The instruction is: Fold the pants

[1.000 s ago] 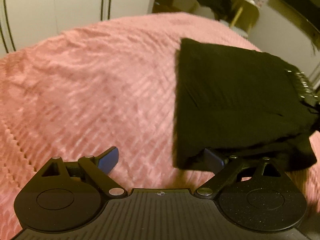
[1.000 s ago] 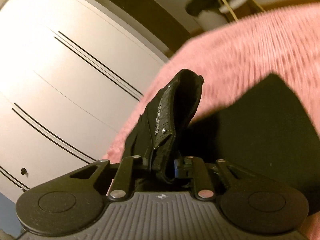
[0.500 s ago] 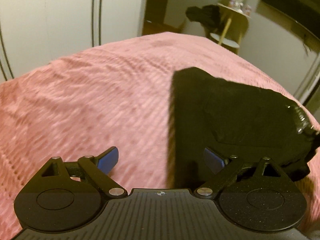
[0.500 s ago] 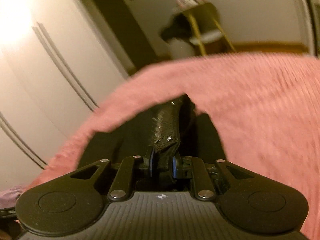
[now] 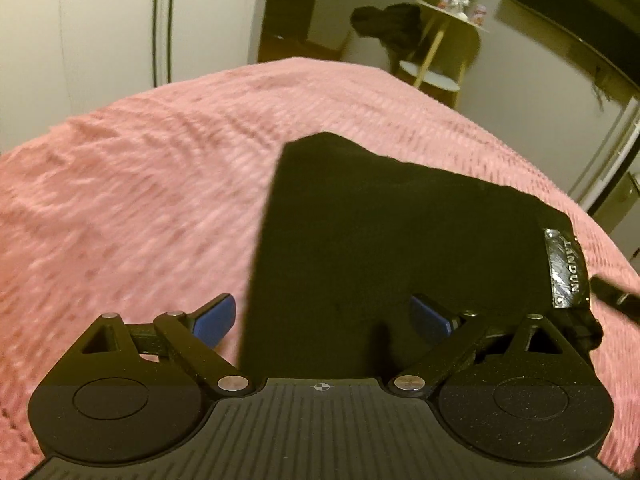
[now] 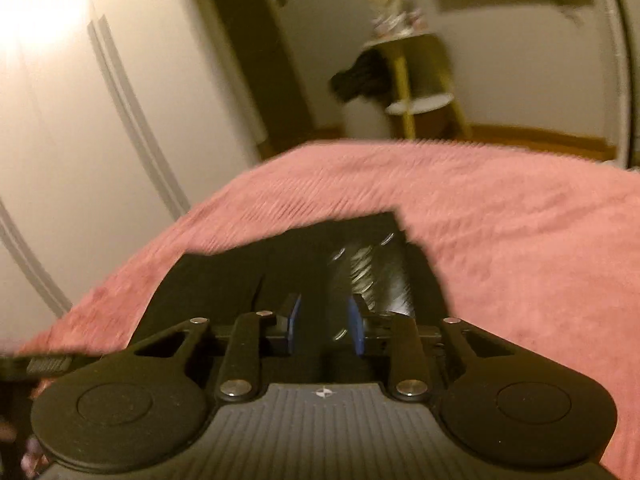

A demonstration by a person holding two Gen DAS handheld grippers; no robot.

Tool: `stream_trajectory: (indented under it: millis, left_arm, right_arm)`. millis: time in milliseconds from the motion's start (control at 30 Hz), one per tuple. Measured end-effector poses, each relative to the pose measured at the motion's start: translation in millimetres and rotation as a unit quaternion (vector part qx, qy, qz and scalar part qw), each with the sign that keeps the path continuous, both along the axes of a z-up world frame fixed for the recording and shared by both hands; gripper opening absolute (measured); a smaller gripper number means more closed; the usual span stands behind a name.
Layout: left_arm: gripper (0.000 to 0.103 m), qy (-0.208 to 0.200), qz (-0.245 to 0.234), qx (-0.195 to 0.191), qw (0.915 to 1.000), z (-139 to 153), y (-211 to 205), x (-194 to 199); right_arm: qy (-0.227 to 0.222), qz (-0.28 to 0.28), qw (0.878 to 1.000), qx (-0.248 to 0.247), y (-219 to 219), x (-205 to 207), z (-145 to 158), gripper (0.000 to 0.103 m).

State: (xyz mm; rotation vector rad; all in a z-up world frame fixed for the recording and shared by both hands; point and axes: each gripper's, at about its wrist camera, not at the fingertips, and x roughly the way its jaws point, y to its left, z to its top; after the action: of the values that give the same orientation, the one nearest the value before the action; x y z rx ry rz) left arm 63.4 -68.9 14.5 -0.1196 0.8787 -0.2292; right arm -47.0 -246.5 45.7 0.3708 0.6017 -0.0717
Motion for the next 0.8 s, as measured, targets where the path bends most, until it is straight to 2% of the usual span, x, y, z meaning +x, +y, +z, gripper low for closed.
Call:
stream_trajectory:
  millis: [67,100,167,200,267,367,433,533,633,700,800]
  left_arm:
    - [0.097,0.011,-0.007,0.004,0.9999,-7.2,-10.7,4.9]
    - [0.098,0.015,-0.007,0.012,0.9998,-12.2,-15.6,6.5]
    - [0.099,0.018,-0.015,0.031,0.9992,-17.9,-22.7,7.5]
    - [0.100,0.020,-0.020,0.036,0.9990,-20.1,-25.5,8.4]
    - [0.102,0.021,-0.026,0.037,0.9988,-23.6,-29.0,9.9]
    - [0.103,0.025,-0.031,0.045,0.9982,-29.0,-32.5,11.8]
    - [0.103,0.029,-0.031,0.041,0.9983,-31.6,-32.0,14.2]
    - [0.103,0.030,-0.025,0.030,0.9988,-32.5,-28.6,14.9]
    - [0.103,0.030,-0.019,0.021,0.9992,-32.9,-26.3,15.3]
    - [0.103,0.029,-0.017,0.020,0.9992,-33.3,-26.0,15.9]
    - [0.103,0.017,-0.012,0.016,0.9997,-29.2,-24.0,14.2]
  right_arm:
    - [0.038,0.007,0.999,-0.011,3.2,9.4,-13.8,0.022]
    - [0.057,0.008,0.998,-0.024,4.0,11.6,-19.2,0.017]
    - [0.089,-0.003,0.994,-0.068,4.6,12.6,-27.2,0.016]
    - [0.096,-0.012,0.993,-0.067,-0.2,13.0,-31.2,0.016]
    - [0.110,-0.020,0.993,-0.033,-14.0,16.9,-39.0,0.015]
    - [0.119,-0.014,0.990,-0.074,-8.1,25.1,-45.5,0.014]
    - [0.120,-0.012,0.989,-0.081,-6.5,27.9,-43.3,0.014]
    - [0.110,-0.018,0.992,-0.055,-9.8,22.0,-34.6,0.014]
    - [0.089,-0.040,0.995,-0.028,-12.1,15.1,-12.2,0.017]
    - [0.065,-0.046,0.996,-0.030,-8.9,19.9,0.1,0.018]
    - [0.061,-0.032,0.996,-0.062,5.4,47.0,7.7,0.018]
